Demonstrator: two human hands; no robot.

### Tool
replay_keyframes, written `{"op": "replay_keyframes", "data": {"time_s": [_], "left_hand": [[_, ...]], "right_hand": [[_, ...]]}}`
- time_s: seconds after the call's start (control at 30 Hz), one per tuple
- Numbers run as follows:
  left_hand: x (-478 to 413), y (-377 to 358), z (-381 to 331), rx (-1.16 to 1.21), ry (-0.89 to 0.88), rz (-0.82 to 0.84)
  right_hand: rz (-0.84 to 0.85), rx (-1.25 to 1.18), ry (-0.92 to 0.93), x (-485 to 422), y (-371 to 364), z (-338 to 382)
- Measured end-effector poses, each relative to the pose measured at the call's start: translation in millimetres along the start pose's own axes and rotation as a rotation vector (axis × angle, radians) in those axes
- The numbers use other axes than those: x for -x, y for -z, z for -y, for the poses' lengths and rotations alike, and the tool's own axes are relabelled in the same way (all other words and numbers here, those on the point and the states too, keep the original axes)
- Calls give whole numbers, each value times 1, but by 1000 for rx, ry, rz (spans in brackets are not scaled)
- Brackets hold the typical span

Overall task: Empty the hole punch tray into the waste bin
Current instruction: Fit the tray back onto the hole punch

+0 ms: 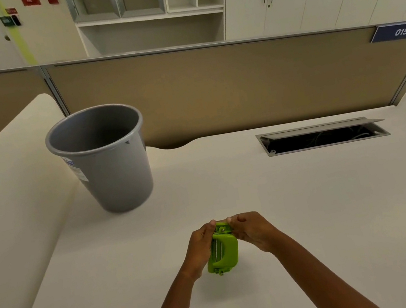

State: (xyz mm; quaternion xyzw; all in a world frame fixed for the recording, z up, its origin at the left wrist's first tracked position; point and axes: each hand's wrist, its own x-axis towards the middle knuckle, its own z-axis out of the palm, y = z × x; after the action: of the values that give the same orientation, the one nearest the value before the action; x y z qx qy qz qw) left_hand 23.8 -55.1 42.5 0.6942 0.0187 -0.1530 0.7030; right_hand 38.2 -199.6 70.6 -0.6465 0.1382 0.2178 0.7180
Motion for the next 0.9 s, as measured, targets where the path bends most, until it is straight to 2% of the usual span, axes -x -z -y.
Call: {"op": "replay_keyframes", "data": {"time_s": [0.33,0.6,0.77,0.9], "left_hand": [[-2,-1,-7,5,-42,5],[-1,2,-6,-14,-12,-2],[-2,2,-7,136,40,-44],[-6,6,-11,471,105,-125]], "right_hand": [[-99,213,126,-1,1,7],[-54,181,112,2,1,11],[-60,113,146,4,-5,12],[-98,81,97,7,-6,5]]}}
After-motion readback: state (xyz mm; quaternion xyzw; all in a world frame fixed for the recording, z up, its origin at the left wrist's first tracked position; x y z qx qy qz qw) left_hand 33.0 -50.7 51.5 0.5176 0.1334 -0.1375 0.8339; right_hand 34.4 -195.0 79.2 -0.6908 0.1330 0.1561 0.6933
